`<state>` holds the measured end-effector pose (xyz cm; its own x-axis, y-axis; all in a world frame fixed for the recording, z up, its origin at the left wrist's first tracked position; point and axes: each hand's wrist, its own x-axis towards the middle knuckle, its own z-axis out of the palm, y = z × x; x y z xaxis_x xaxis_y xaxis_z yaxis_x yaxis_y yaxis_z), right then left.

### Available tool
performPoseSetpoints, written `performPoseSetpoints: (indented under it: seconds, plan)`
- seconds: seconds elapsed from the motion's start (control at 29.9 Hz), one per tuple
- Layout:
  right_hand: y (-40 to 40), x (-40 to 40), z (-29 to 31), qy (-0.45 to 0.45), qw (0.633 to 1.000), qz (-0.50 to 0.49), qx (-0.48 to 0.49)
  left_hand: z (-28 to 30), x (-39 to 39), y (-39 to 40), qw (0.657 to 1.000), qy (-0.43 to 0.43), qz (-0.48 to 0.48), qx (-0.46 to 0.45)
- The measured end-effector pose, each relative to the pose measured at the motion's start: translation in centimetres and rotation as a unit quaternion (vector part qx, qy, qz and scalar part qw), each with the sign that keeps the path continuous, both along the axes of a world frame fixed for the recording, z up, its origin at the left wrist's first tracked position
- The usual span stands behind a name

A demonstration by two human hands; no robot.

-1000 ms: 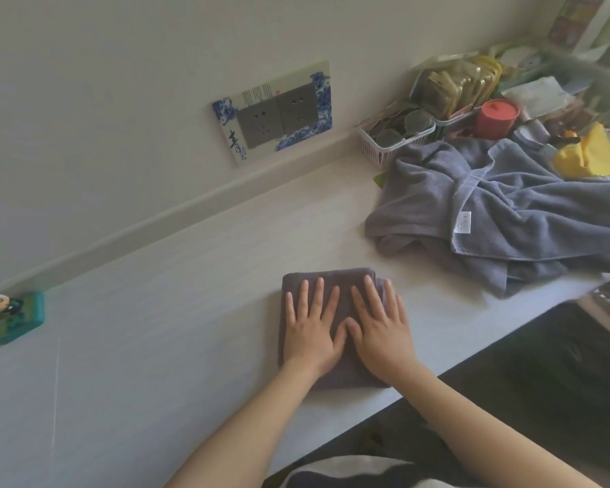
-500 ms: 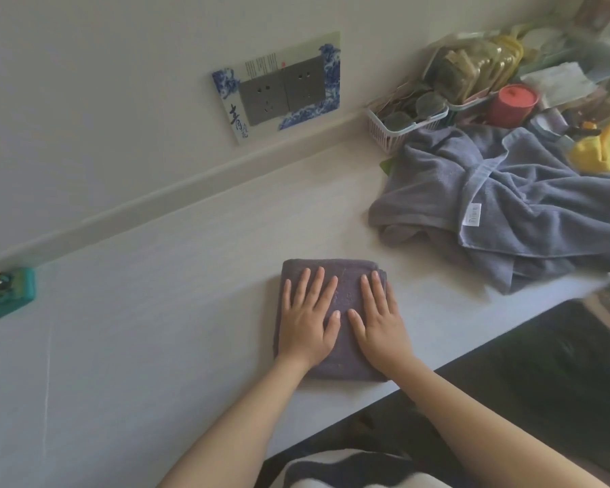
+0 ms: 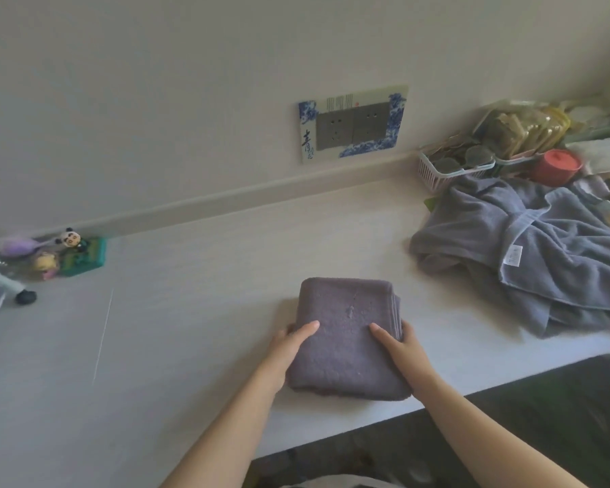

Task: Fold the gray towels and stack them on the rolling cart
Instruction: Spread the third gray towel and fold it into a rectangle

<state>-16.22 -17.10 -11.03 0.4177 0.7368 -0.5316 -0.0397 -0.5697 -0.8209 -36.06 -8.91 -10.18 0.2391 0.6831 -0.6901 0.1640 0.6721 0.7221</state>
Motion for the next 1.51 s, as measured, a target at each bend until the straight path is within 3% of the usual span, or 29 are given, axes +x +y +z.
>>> performPoseSetpoints:
  seconds: [0.1,0.2,0.43,0.64,0.84,0.97,1.2,1.37,1.51]
  plan:
    - [0.6,-1.9,1.2,0.089,0.996,0.029,-0.002,1.8,-2.8,-0.2,0.992,-0.072,-0.020,-0.104]
    - [1.9,-6.0,2.6,0.133,0.988,0.077,-0.001,3.5,-7.5,-0.6,0.990,-0.086,0.014,-0.112]
    - [6.6,-16.4,6.7,0.229,0.962,0.146,0.031,8.2,-19.2,-0.2,0.987,-0.096,0.107,-0.070]
    - [11.7,-24.6,10.9,0.314,0.911,0.267,0.033,13.8,-28.2,0.3,0.977,-0.079,0.196,0.014]
    - [17.4,-33.2,16.3,0.274,0.863,0.404,0.125,19.3,-35.1,0.5,0.936,-0.087,0.325,0.104]
    - [20.1,-36.6,18.6,0.268,0.839,0.441,0.173,21.8,-37.2,0.9,0.915,-0.090,0.364,0.148]
    - [26.9,-43.0,25.3,0.189,0.784,0.534,0.255,25.9,-41.4,3.7,0.848,-0.158,0.460,0.212]
    - [31.4,-46.3,27.8,0.162,0.775,0.543,0.281,26.9,-42.5,6.0,0.791,-0.229,0.509,0.251]
    - [34.1,-49.3,29.9,0.131,0.790,0.536,0.268,27.4,-44.7,9.1,0.737,-0.257,0.560,0.276]
